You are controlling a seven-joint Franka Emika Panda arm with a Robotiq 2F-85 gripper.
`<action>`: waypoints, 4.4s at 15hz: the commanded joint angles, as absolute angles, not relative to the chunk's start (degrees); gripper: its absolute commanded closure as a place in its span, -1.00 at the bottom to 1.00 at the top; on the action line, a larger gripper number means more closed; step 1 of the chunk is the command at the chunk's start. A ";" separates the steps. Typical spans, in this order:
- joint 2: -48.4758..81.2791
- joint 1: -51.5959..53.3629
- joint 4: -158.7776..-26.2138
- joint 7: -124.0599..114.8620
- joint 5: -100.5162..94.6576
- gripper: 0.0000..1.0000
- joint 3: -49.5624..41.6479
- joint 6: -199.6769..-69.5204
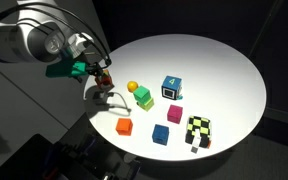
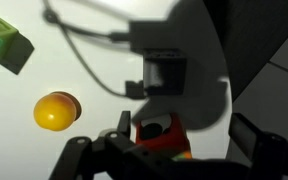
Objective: Pick up the gray block and put it on top of the orange block
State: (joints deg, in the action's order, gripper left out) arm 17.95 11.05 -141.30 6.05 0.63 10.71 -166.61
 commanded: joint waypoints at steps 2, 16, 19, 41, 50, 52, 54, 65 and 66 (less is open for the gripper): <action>20.15 15.15 -141.08 -0.12 -5.15 -1.00 6.17 -168.59; 22.94 17.55 -140.73 -6.79 -5.36 -1.00 4.12 -167.60; 23.14 17.67 -140.65 -6.90 -5.52 -1.00 3.86 -167.58; 31.59 21.05 -134.57 -7.03 -5.96 -1.00 1.53 -170.42; 35.03 20.86 -132.25 -6.65 -5.67 -1.00 1.52 -170.28; 35.64 20.56 -131.92 -6.43 -5.53 -0.45 1.76 -170.08; 36.01 20.28 -131.72 -6.25 -5.39 -0.13 1.98 -169.73; 29.35 18.21 -135.35 -5.78 -5.26 0.39 1.80 -165.82; 28.42 17.97 -135.57 -5.86 -5.36 0.39 1.61 -164.97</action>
